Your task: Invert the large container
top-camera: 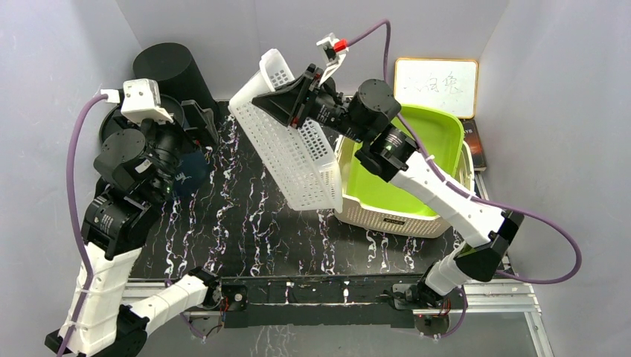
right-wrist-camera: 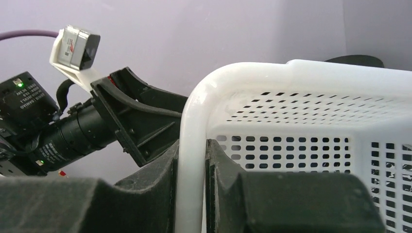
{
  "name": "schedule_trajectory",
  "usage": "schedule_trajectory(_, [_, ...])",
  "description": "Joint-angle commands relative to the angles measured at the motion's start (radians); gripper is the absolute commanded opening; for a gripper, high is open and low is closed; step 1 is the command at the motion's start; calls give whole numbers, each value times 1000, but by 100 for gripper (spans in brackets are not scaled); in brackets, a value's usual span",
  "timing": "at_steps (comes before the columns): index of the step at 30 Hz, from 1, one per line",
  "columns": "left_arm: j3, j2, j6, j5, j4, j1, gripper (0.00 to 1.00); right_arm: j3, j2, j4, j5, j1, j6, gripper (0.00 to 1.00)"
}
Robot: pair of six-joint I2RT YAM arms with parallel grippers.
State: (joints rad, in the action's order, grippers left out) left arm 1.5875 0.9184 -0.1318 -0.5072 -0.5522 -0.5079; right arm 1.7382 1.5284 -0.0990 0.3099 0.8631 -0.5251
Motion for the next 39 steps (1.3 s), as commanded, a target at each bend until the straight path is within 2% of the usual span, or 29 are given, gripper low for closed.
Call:
schedule_trajectory(1, [19, -15, 10, -20, 40, -4, 98, 57, -39, -43, -47, 6, 21, 0])
schedule_trajectory(9, [58, -22, 30, -19, 34, -4, 98, 91, 71, -199, 125, 7, -157, 0])
schedule_trajectory(13, [55, -34, 36, -27, 32, -4, 98, 128, 98, -237, 151, 9, -195, 0])
schedule_trajectory(16, [58, -39, 38, -34, 28, -4, 98, 136, 92, -204, 110, 10, -181, 0])
schedule_trajectory(19, [61, -38, 38, -30, 31, -3, 98, 54, 92, -250, 97, 7, -206, 0])
schedule_trajectory(26, [65, -17, 39, -19, 2, -4, 98, -163, 172, -485, 151, 9, -385, 0])
schedule_trajectory(34, [83, -9, 41, -26, -21, -4, 99, -279, 315, -816, 177, 9, -624, 0])
schedule_trajectory(39, [101, 13, 38, -18, -44, -5, 98, -274, 396, -888, 189, -27, -693, 0])
